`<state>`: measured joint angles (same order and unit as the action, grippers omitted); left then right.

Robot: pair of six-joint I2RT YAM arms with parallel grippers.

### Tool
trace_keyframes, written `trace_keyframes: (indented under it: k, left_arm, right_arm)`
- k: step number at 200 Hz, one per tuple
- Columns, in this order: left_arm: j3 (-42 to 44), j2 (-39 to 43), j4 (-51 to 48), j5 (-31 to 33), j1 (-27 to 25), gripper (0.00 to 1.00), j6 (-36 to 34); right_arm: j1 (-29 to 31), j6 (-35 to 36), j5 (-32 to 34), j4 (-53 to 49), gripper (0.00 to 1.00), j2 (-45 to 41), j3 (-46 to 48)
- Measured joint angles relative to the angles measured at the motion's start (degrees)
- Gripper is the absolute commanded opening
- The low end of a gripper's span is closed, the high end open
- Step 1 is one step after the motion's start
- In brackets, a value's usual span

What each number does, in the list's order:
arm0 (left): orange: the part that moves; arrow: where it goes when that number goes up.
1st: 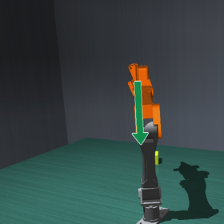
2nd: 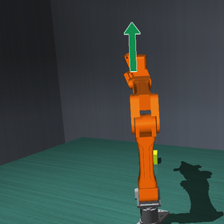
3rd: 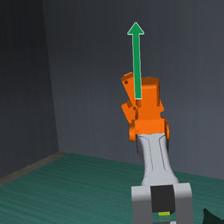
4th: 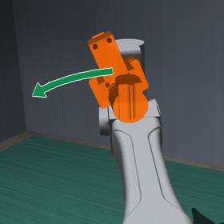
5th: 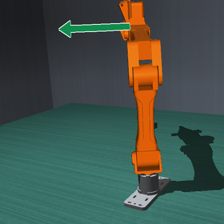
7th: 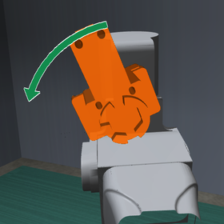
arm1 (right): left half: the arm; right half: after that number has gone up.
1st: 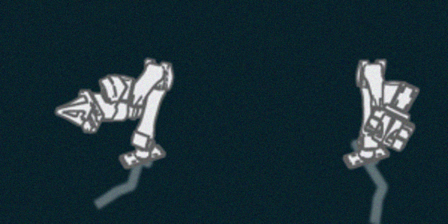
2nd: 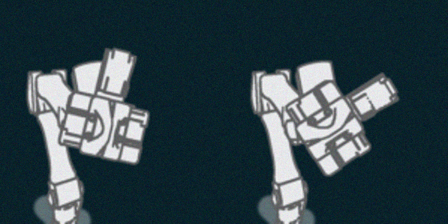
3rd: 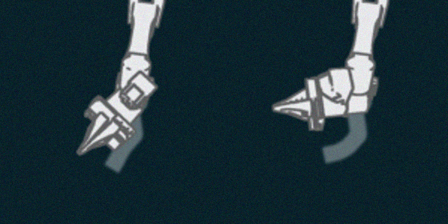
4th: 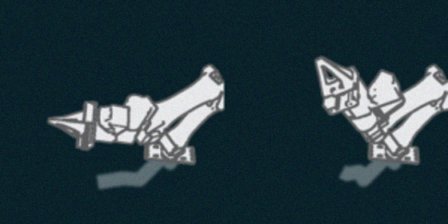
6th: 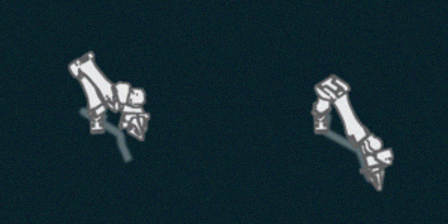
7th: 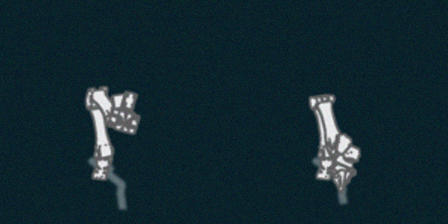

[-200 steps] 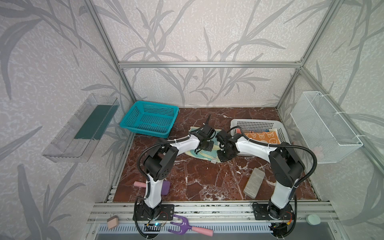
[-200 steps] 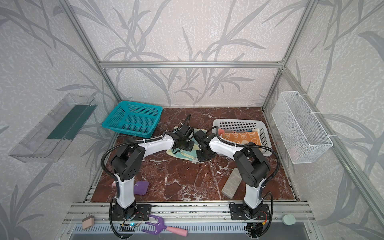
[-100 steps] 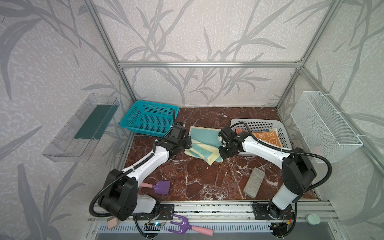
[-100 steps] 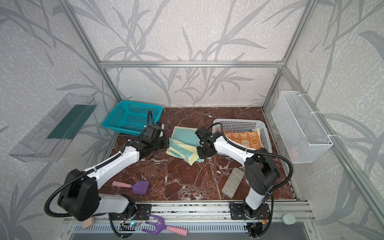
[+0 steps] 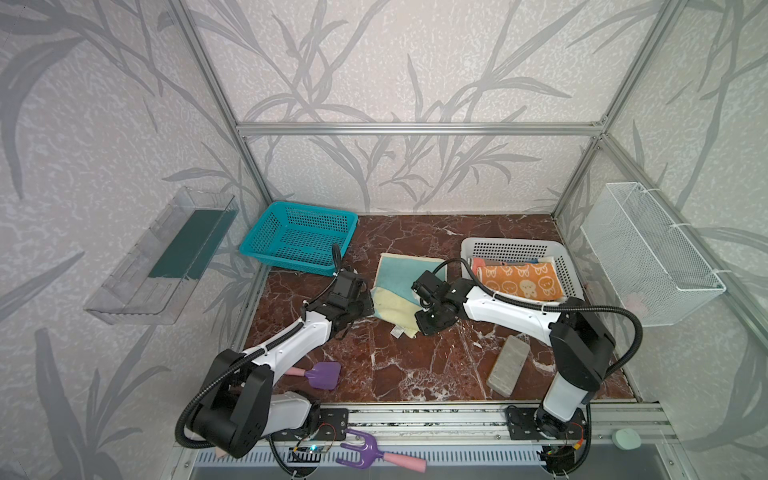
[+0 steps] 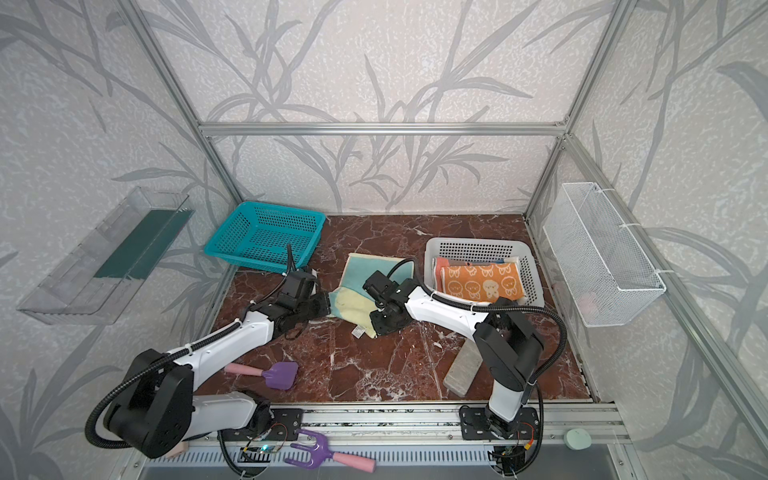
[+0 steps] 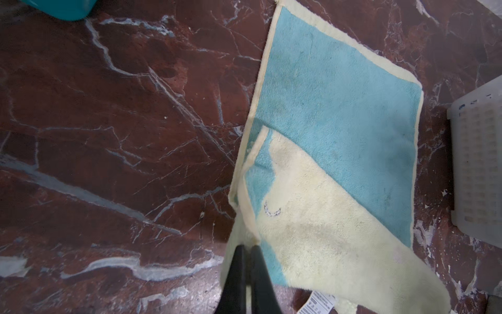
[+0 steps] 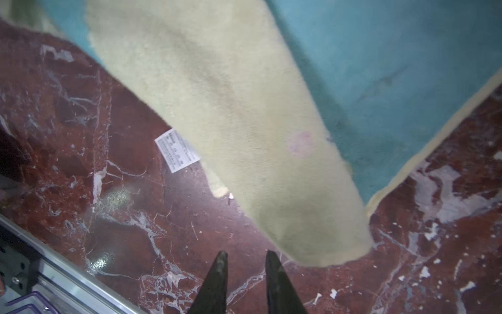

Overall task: Fold and stack the towels
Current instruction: 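Lift the towel high with both grippers so it hangs open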

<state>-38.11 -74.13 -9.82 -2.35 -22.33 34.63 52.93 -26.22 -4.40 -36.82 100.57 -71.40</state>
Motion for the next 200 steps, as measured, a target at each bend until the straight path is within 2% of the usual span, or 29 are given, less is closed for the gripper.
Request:
trace_keyframes:
  k: [27,42,103,151,165,185,200]
  left_arm:
    - [-1.92,-1.79,-0.66,-2.29,1.46,0.0,-0.04]
    - [-3.85,-3.54,-1.14,-3.8,2.21,0.0,-0.11]
    - [-6.95,-6.05,-3.5,-8.44,3.69,0.0,-0.13]
    - [-6.95,-6.05,-3.98,-9.27,4.42,0.0,-0.13]
    - [-6.95,-6.05,-4.09,-9.35,4.7,0.0,-0.13]
    - [-6.95,-6.05,-4.46,-9.53,5.05,0.0,-0.17]
    - [-6.95,-6.05,-4.94,-9.57,5.27,0.0,-0.31]
  right_arm:
    - [4.59,2.73,1.38,1.55,0.24,1.49,-2.14]
    - [4.59,4.26,2.58,2.12,0.31,4.09,-3.69]
    - [3.56,8.79,7.26,0.52,0.47,14.62,-10.43]
    - [3.48,9.42,9.22,-1.49,0.48,16.09,-10.05]
    - [3.48,9.42,9.33,-1.57,0.44,16.2,-10.05]
    - [3.5,10.14,9.22,-1.57,0.2,16.31,-10.14]
    - [3.48,10.86,9.05,-1.57,0.07,16.31,-10.16]
